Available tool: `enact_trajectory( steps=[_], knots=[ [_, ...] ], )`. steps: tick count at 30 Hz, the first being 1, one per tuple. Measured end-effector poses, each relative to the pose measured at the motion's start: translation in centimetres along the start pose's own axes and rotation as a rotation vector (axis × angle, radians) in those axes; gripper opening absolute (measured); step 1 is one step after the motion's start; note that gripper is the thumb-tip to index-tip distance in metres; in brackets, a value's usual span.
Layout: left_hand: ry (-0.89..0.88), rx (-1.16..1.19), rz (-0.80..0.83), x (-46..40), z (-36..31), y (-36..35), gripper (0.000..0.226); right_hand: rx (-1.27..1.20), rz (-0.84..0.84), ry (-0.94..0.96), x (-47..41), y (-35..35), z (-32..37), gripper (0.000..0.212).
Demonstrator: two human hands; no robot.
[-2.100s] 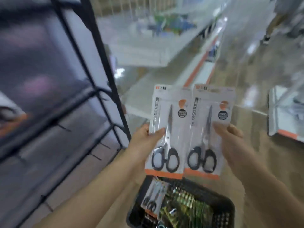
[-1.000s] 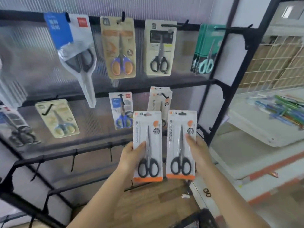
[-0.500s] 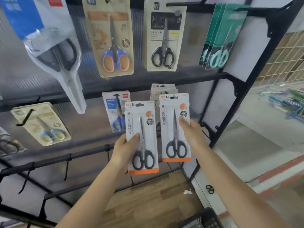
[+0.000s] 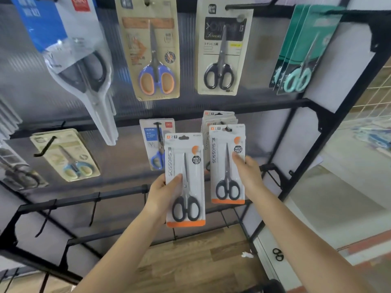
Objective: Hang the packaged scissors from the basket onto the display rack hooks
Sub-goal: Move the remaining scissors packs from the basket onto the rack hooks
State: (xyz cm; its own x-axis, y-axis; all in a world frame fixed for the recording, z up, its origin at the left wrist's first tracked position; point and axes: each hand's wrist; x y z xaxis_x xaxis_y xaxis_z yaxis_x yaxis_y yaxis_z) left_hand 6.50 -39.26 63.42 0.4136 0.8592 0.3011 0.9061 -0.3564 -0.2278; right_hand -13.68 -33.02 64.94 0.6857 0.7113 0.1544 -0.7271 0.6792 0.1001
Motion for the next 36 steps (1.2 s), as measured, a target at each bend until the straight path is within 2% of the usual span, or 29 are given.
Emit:
enact_trajectory(
  steps=[2, 8, 14, 17, 19, 21, 23, 25, 28, 31, 36],
  knots=[
    [-0.003, -0.004, -0.011, 0.0, 0.2, 0.0, 0.014, 0.003, -0.001, 0.003, -0.8, -0.4, -0.1, 0.034],
    [0.004, -0.02, -0.013, -0.2, 0.7, 0.1, 0.018, 0.007, 0.034, 0.023, -2.6, -1.5, -0.2, 0.026],
    [-0.017, -0.026, 0.018, -0.3, 0.5, -0.3, 0.01, 0.234, 0.054, 0.095, -3.4, -0.5, 0.2, 0.023],
    [-0.029, -0.059, 0.057, -0.2, 0.6, -0.9, 0.013, 0.405, -0.077, 0.218, -2.5, 1.2, 1.0, 0.039],
    [-0.039, -0.112, 0.094, -0.2, 0.9, -1.6, 0.015, 0.439, -0.148, 0.342, -1.4, 2.3, 2.7, 0.04],
    [-0.058, -0.168, 0.145, -0.1, 1.1, -2.7, 0.012, 0.441, -0.041, 0.383, -0.2, 3.1, 4.4, 0.038],
    [-0.077, -0.196, 0.185, -0.1, 1.3, -4.0, 0.007, 0.468, 0.137, 0.346, 0.7, 3.7, 5.6, 0.03],
    [-0.091, -0.206, 0.219, 0.1, 1.2, -5.1, 0.005, 0.522, 0.233, 0.327, 1.2, 4.0, 6.2, 0.02],
    [-0.122, -0.21, 0.272, 0.0, 1.3, -5.8, 0.007, 0.451, 0.26, 0.333, 1.7, 4.5, 6.3, 0.004],
    [-0.148, -0.213, 0.322, 0.1, 1.6, -5.9, 0.012, 0.422, 0.255, 0.337, 1.9, 4.7, 6.5, 0.013],
    [-0.103, -0.25, 0.267, -0.4, 3.2, -4.7, 0.01, 0.45, 0.292, 0.364, 1.8, 5.2, 7.8, 0.008]
  ],
)
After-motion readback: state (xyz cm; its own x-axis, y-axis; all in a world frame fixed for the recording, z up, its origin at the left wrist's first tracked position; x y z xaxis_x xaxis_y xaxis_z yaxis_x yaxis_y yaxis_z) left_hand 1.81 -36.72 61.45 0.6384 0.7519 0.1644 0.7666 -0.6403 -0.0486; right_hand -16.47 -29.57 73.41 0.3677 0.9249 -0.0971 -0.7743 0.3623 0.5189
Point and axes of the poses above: each hand's wrist, its own x-axis away from the middle knuckle, its own y-axis out of the back of the hand, z = x × y, and after that the axes turned 4 degrees about z, right-handed
